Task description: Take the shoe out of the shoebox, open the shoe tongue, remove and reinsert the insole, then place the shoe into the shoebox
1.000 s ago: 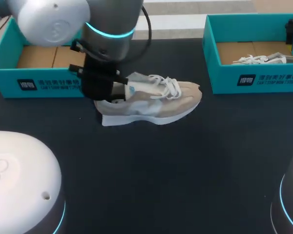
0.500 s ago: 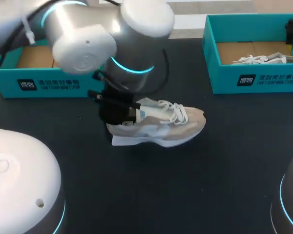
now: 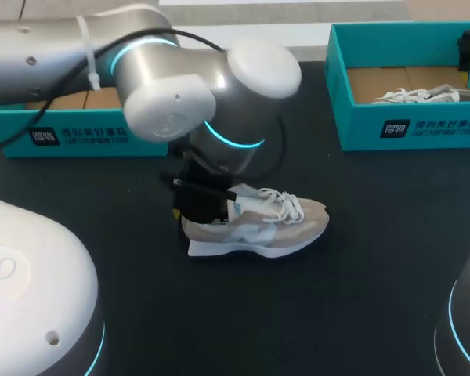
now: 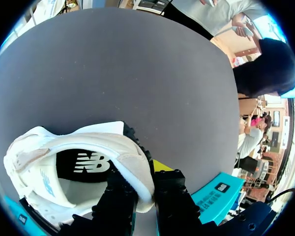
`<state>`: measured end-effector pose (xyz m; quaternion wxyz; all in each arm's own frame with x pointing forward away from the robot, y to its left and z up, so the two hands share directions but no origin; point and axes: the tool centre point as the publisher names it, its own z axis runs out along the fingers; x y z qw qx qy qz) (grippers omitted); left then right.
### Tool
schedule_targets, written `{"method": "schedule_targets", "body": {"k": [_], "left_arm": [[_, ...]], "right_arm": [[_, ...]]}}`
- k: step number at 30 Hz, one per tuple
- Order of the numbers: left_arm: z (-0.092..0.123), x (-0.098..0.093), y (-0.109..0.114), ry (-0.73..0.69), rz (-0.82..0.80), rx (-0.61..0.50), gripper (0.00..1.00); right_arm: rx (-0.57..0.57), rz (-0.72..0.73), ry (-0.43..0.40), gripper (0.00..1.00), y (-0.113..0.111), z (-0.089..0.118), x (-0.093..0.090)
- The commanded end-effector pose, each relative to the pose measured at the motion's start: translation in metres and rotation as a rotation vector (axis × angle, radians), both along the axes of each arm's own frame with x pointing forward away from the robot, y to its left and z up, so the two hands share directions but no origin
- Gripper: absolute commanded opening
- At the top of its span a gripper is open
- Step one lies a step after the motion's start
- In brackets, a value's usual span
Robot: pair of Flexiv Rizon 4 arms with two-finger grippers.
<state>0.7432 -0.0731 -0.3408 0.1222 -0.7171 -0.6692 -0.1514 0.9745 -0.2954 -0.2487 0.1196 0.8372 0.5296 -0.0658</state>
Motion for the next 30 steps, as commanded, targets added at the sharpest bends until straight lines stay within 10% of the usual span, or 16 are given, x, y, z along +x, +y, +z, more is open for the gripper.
{"method": "schedule_targets", "body": {"k": [1, 3, 4, 10, 15, 30], "left_arm": [[-0.015, 0.005, -0.009, 0.021, 0.000, 0.032, 0.02], [-0.019, 0.004, -0.009, 0.041, 0.005, 0.036, 0.89], [-0.020, 0.004, -0.007, 0.041, 0.016, 0.039, 1.00], [-0.020, -0.001, -0.001, 0.057, 0.016, 0.020, 1.00], [0.025, 0.002, 0.005, -0.022, 0.097, -0.044, 1.00], [0.096, 0.020, 0.042, 0.139, 0.483, -0.547, 1.00]], "right_arm": [[0.001, 0.000, -0.001, 1.00, 0.000, 0.000, 0.000], [0.001, 0.000, -0.001, 1.00, 0.000, 0.000, 0.000], [0.001, 0.000, -0.001, 1.00, 0.000, 0.000, 0.000], [0.001, 0.000, -0.001, 1.00, 0.000, 0.000, 0.000], [0.001, 0.000, -0.001, 1.00, 0.000, 0.000, 0.000], [0.001, 0.000, -0.001, 1.00, 0.000, 0.000, 0.000]]}}
